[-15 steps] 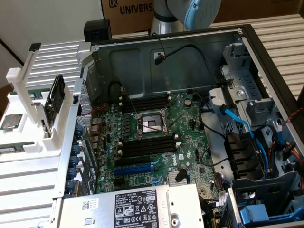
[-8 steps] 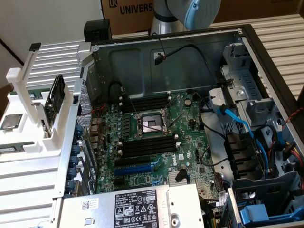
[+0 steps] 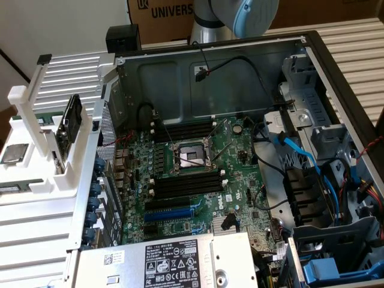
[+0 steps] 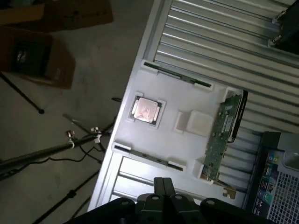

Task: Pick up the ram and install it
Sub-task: 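Pick up the ram and move it above insertion slot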

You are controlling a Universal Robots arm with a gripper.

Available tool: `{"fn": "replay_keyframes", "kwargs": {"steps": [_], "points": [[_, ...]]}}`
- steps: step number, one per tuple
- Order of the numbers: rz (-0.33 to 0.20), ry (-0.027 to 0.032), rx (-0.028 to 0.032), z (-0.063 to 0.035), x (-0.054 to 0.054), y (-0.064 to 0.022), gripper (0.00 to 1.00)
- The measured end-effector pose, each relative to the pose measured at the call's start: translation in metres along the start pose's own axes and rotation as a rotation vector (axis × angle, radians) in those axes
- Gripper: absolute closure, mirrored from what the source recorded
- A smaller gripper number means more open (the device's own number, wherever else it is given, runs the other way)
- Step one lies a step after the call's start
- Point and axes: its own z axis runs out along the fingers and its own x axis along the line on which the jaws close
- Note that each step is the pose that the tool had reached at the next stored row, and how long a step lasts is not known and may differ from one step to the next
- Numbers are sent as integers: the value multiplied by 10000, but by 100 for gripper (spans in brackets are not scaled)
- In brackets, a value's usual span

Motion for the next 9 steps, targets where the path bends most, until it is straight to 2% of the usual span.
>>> {"fn": "replay_keyframes", "kwargs": {"steps": [1,2,9], "points": [[-181,8,-4,0,0,0,90],[-910,46,-20,1,0,0,90],[-2183,113,-47,1,0,0,90]]}}
